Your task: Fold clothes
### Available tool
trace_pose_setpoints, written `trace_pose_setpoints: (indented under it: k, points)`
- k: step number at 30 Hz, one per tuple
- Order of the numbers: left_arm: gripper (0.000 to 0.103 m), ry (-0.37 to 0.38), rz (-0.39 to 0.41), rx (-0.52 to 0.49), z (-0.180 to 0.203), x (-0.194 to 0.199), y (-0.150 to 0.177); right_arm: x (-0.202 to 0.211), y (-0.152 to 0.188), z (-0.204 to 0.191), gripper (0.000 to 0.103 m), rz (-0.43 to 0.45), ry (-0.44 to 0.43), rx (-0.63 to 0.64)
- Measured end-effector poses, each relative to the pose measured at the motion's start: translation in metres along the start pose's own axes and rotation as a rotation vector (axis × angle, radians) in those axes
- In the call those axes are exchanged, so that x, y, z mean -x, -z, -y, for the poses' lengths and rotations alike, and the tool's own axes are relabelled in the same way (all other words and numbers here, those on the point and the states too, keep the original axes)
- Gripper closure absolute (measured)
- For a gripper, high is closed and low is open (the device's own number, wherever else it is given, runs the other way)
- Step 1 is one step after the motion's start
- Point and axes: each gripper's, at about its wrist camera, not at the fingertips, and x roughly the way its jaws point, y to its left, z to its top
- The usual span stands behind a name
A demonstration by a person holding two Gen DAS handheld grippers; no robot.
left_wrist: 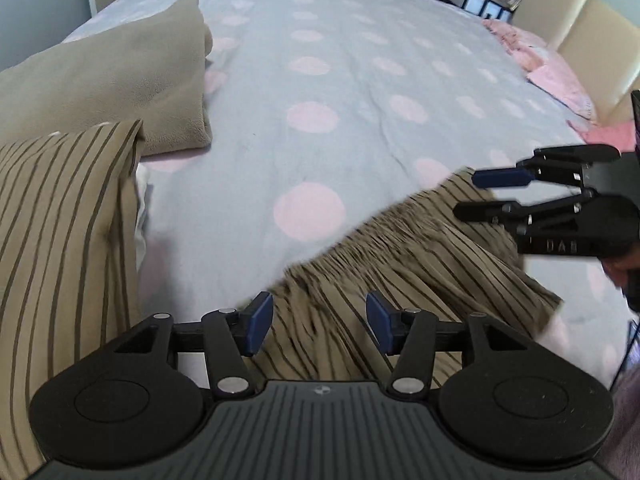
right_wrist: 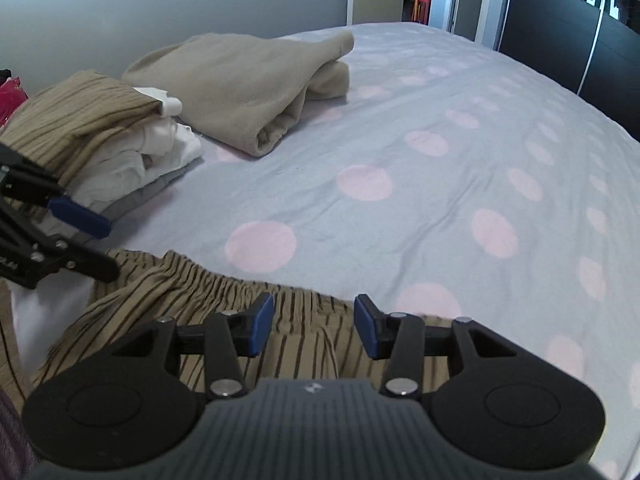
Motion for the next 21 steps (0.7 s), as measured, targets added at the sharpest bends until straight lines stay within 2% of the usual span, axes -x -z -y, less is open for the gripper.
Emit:
trace_pose_setpoints:
  k: [7, 13, 16, 17, 18, 19, 21]
  points:
    - [0.047, 0.029, 0.015, -0.063, 0.020, 0.021, 0.046, 0.048, 0.037, 0.013, 0.057, -0.040, -0.017, -0.020]
    - [0.047, 0.077, -0.004, -0.083, 0.035, 0.016, 0.084, 0.057, 0.087, 0.025, 0.058, -0.127, -0.052, -0.046]
    - [0.048, 0.050, -0.006, -0.097, 0.044, 0.004, 0.097, 0.054, 0.105, 0.027, 0.060, -0.159, -0.028, -0.038]
    - [0.063, 0.039, -0.010, -0.101, 0.045, 0.000, 0.099, 0.053, 0.110, 0.029, 0.062, -0.166, -0.020, -0.041]
    - [0.079, 0.031, -0.016, -0.105, 0.045, -0.004, 0.100, 0.050, 0.113, 0.031, 0.070, -0.174, -0.016, -0.048]
    - [0.081, 0.023, -0.021, -0.109, 0.046, -0.007, 0.101, 0.048, 0.114, 0.033, 0.083, -0.182, -0.017, -0.058]
    - [0.086, 0.025, -0.022, -0.090, 0.042, -0.007, 0.103, 0.044, 0.115, 0.039, 0.100, -0.189, -0.036, -0.095]
